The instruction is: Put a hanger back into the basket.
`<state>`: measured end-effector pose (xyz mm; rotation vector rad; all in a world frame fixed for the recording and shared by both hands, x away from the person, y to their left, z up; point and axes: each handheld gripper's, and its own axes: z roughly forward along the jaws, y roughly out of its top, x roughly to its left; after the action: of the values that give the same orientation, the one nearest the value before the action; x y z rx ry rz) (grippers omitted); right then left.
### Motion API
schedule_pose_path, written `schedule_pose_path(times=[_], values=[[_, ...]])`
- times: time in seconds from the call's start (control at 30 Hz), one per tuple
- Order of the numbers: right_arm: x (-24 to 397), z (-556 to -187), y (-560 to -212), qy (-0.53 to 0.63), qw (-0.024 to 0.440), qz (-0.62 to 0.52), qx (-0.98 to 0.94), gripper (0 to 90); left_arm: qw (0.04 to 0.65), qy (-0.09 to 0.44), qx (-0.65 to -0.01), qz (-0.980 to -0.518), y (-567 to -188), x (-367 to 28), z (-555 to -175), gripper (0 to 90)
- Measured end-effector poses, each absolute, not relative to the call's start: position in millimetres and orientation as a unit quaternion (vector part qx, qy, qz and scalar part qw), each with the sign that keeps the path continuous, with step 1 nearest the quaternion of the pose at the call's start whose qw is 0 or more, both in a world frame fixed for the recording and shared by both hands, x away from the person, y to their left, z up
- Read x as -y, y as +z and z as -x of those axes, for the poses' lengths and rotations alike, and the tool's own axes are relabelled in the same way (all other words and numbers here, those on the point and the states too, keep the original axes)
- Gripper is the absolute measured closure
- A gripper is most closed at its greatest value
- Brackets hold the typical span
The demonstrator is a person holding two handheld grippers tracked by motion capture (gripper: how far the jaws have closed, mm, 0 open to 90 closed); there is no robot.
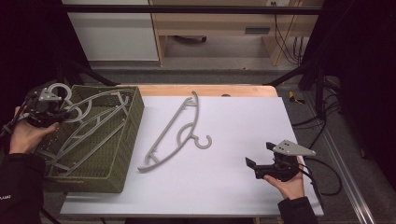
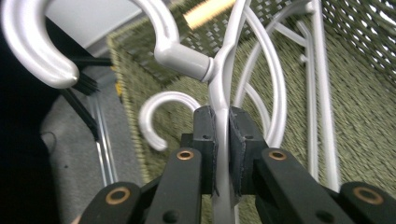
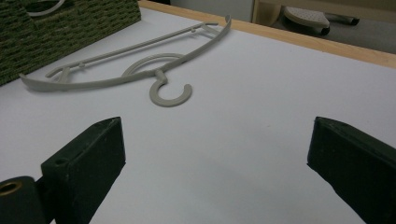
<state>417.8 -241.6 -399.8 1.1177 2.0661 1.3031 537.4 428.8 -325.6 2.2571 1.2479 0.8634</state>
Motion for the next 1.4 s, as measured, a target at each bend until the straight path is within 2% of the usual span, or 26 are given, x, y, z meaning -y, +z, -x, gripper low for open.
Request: schedule_pose_path(times=[0.6, 0.67, 0.87, 1.1, 1.4], values=[[242, -417, -399, 0.476, 0.225, -0.404, -0.748, 4.7, 0.207, 0.243, -0.488, -0.813, -380, -430, -541, 80.3], [242, -417, -399, 0.476, 0.225, -0.405, -0.747, 4.8, 0.205, 0.246, -0.494, -0.808, -377, -431, -539, 76.6], [242, -417, -398, 0.478, 0.225, -0.405, -0.746, 4.7, 0.255, 0.260, -0.495, -0.789, -357, -425, -521, 62.3], [244, -416, -397, 0.481, 0.226, -0.403, -0.745, 4.8, 0.316, 0.272, -0.450, -0.790, -330, -384, -494, 46.4], [245, -416, -396, 0.486, 0.224, -0.404, -0.742, 4.7, 0.392, 0.254, -0.412, -0.782, -320, -329, -469, 32.7]])
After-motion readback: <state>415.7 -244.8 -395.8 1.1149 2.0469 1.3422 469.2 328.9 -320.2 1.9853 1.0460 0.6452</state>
